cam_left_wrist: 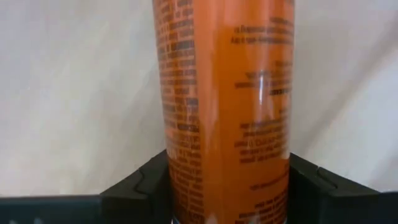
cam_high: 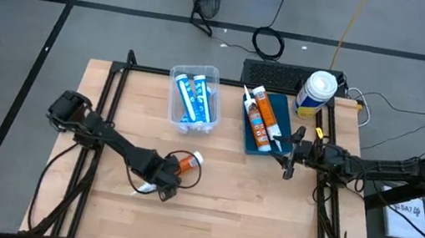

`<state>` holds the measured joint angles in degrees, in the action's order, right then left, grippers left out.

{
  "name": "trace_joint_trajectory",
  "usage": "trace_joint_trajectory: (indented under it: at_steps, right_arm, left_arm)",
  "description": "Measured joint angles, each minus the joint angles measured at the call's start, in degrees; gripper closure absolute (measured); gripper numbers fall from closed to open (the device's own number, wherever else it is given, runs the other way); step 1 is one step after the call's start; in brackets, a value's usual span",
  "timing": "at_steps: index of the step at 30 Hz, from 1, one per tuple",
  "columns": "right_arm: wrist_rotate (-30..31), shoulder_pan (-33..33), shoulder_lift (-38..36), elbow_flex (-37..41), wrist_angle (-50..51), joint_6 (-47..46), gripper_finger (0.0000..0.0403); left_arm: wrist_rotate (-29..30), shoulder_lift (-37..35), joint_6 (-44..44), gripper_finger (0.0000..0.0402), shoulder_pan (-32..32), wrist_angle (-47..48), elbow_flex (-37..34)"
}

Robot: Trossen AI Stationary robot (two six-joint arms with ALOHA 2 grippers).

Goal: Pick & place silicon tubes, Sealant and Lysol wipes
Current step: Put the orange sealant into the blue bin

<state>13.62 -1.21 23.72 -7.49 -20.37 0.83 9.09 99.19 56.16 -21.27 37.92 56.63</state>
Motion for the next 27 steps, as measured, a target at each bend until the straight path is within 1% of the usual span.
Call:
trace_joint_trajectory:
  at_steps: [3, 5, 9, 13, 16, 19, 21, 23, 25, 26, 27]
  right_arm:
    - [0.03, 0.00, 0.19, 0.00, 0.08, -0.47, 0.0161]
    - [0.03, 0.00, 0.37, 0.00, 0.10, -1.10, 0.0161]
    - [0.03, 0.00, 0.36, 0.00, 0.10, -1.95, 0.0161]
    - [0.05, 0.00, 0.36, 0.00, 0.08, -3.07, 0.0161]
    - [0.05, 0.00, 0.41, 0.00, 0.08, -3.16, 0.0161]
    - [0.05, 0.00, 0.44, 0.00, 0.03, -3.18, 0.0161]
    - [0.07, 0.00, 0.44, 0.00, -0.42, -3.18, 0.0161]
    - [0.07, 0.00, 0.44, 0.00, -1.11, -3.18, 0.0161]
    - [0.09, 0.00, 0.44, 0.00, -1.34, -3.18, 0.0161]
    - [0.12, 0.00, 0.44, 0.00, -1.35, -3.18, 0.0161]
    - [0.12, 0.00, 0.44, 0.00, -1.35, -3.18, 0.0161]
  left_arm:
    - [6.07, -3.93, -9.07, 0.0190, -1.45, -1.89, 1.62]
    - [8.85, -6.24, -13.54, 0.0190, -2.50, -2.57, 1.72]
    - [14.49, -10.80, -19.36, 0.0190, -3.88, -0.39, 1.37]
    - [20.77, -15.14, -25.61, 0.0191, -4.54, -1.82, 1.69]
    - [21.22, -18.01, -31.11, 0.0191, -4.16, -1.09, 1.59]
    - [21.21, -21.13, -36.38, 0.0191, -2.20, -0.09, 1.64]
    - [21.64, -23.52, -39.32, 0.0191, 0.33, 1.19, 0.62]
    - [21.62, -26.22, -42.23, 0.0192, 4.03, 0.23, -1.94]
    - [20.73, -29.54, -45.52, 0.0192, 8.74, -4.22, -6.59]
    - [18.82, -31.22, -47.68, 0.0192, 11.28, -8.66, -9.72]
    - [15.69, -32.67, -49.88, 0.0192, 14.05, -14.04, -12.91]
